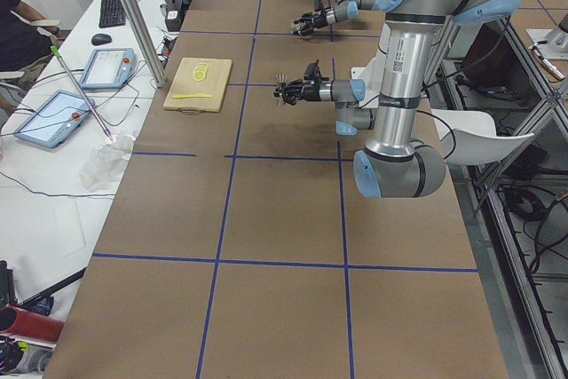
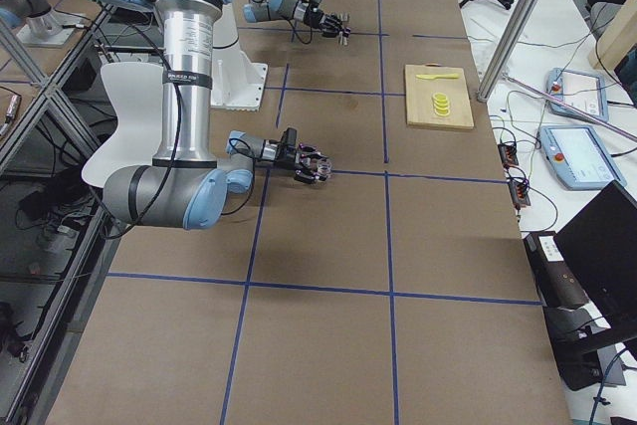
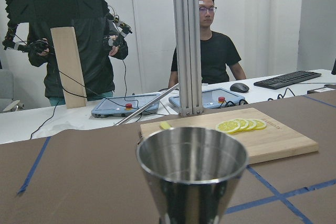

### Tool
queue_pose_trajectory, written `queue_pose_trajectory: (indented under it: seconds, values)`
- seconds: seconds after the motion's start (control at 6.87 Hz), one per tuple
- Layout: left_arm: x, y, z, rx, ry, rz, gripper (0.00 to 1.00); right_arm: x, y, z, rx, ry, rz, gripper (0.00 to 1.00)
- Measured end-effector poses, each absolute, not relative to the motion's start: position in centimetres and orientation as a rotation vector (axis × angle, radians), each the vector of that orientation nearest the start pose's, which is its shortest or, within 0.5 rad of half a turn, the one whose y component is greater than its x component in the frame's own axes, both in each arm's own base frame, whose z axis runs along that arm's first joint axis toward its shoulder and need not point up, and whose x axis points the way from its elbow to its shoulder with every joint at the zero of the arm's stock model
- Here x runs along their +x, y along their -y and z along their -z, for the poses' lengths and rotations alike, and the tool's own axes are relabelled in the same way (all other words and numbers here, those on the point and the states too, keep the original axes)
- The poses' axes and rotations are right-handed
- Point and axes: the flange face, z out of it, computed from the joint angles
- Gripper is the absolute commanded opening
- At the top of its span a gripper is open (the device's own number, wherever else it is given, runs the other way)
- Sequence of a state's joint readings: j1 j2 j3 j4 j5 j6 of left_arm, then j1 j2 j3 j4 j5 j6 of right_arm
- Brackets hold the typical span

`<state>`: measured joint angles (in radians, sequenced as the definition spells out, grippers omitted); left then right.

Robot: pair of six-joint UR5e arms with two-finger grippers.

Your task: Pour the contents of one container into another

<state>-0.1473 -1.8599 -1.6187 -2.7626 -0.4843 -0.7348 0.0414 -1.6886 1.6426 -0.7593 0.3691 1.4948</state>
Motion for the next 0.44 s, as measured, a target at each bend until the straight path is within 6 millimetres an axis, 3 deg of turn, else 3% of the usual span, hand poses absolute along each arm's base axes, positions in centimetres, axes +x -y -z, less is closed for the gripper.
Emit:
queue_pose_trajectory:
  seconds: [0.44]
  values:
    - [50.3, 29.9, -34.1, 1.355, -0.773, 0.287, 0.0, -42.7, 24.5, -57.4, 1.174, 0.618, -0.44, 0.03]
